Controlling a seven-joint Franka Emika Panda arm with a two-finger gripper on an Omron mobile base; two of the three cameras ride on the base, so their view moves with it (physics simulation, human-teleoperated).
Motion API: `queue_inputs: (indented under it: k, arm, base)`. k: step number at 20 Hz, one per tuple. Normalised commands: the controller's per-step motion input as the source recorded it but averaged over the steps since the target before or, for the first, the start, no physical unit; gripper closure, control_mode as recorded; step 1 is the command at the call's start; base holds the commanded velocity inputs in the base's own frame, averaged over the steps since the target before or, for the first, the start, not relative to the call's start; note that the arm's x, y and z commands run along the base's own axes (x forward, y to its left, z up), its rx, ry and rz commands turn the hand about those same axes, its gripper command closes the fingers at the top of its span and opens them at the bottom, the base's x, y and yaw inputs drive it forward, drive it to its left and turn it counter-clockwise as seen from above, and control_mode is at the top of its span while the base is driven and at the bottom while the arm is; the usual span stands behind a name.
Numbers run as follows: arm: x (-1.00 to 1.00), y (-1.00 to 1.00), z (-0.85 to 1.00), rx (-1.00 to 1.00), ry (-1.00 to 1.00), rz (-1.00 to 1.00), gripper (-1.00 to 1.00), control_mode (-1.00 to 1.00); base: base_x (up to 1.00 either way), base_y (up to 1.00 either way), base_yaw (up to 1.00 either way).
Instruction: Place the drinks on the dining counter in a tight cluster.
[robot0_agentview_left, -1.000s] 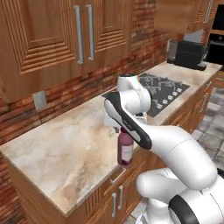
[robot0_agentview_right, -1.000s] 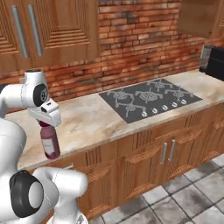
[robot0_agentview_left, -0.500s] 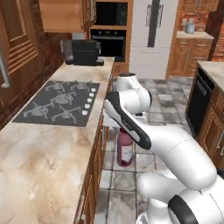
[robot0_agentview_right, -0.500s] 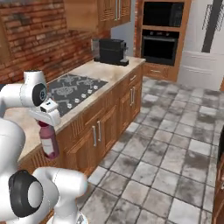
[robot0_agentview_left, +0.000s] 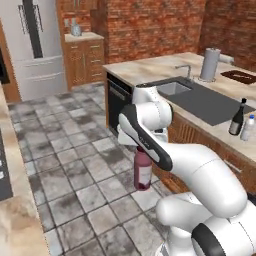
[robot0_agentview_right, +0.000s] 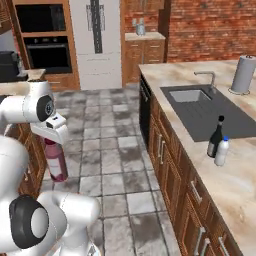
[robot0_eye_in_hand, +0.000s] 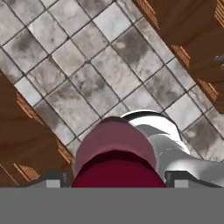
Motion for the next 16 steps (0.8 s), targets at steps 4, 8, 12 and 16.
queue_inputs:
  k: [4,8,12,16]
  arm:
    - [0.0,0.0,0.0,0.0,0.0,0.0,1.0,1.0]
    - [0.0,0.0,0.0,0.0,0.0,0.0,1.0,1.0]
    - [0.0,0.0,0.0,0.0,0.0,0.0,1.0,1.0]
    - [0.0,0.0,0.0,0.0,0.0,0.0,1.0,1.0]
  base:
    - [0.05,0.11,-0.9]
    - [0.07,0.13,-0.9]
    - [0.07,0.13,-0.91]
    - [0.21,0.2,-0.81]
